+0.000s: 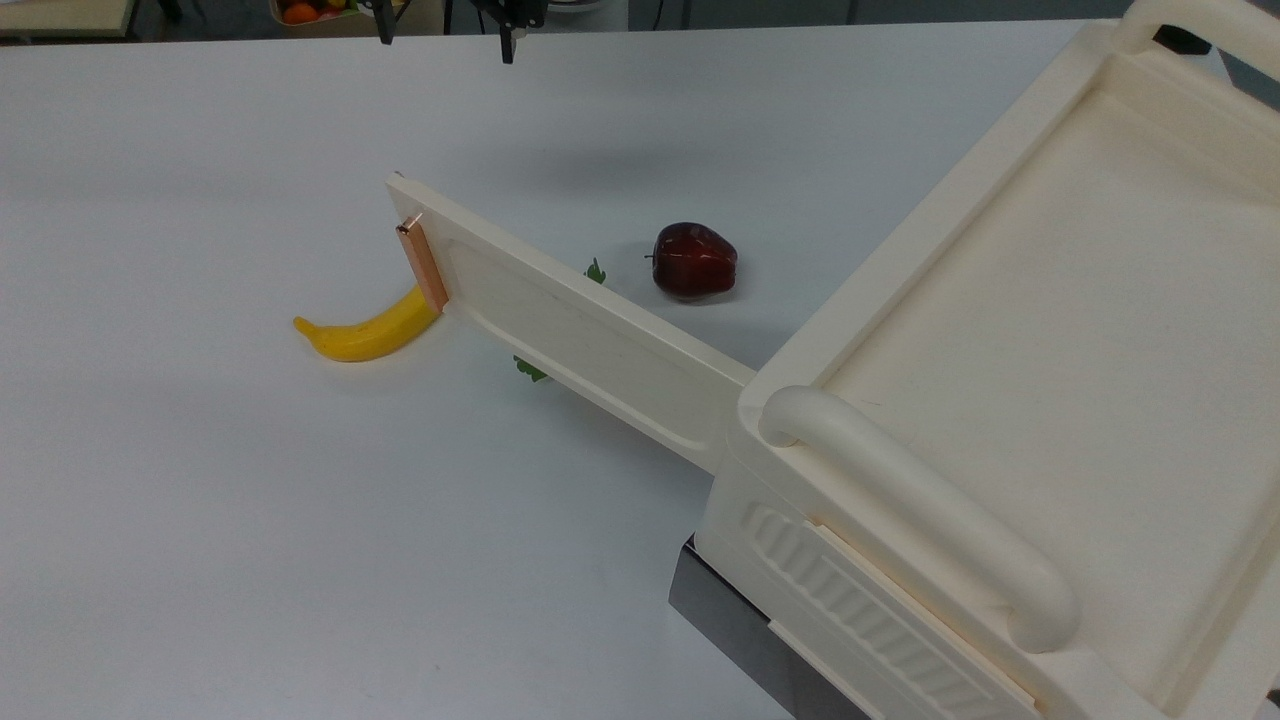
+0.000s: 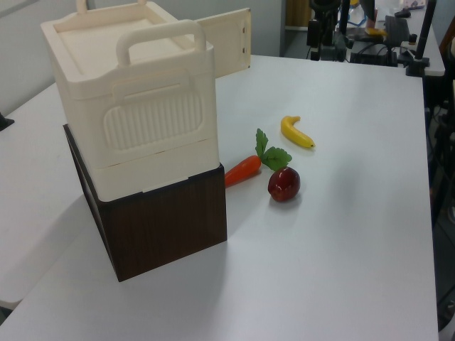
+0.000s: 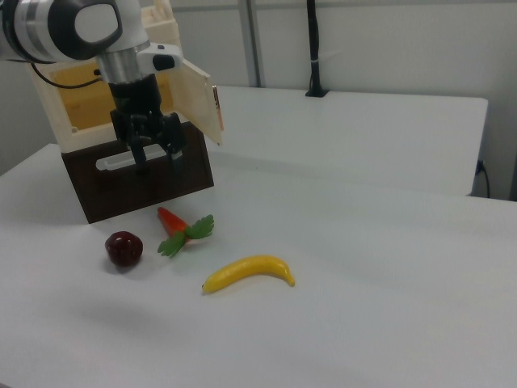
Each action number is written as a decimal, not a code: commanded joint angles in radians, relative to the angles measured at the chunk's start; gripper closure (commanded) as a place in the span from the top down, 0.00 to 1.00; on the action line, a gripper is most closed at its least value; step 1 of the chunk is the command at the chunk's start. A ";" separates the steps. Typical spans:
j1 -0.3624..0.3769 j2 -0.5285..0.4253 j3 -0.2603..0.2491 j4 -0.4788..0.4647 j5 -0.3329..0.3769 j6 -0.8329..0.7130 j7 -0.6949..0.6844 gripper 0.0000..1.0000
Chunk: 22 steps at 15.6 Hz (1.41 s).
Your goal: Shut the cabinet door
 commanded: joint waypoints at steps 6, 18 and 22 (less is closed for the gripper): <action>-0.014 -0.024 -0.004 -0.015 -0.007 -0.016 0.004 1.00; -0.011 -0.013 -0.003 -0.012 0.004 -0.005 0.004 0.00; -0.017 -0.010 -0.004 0.015 0.006 0.029 0.006 0.00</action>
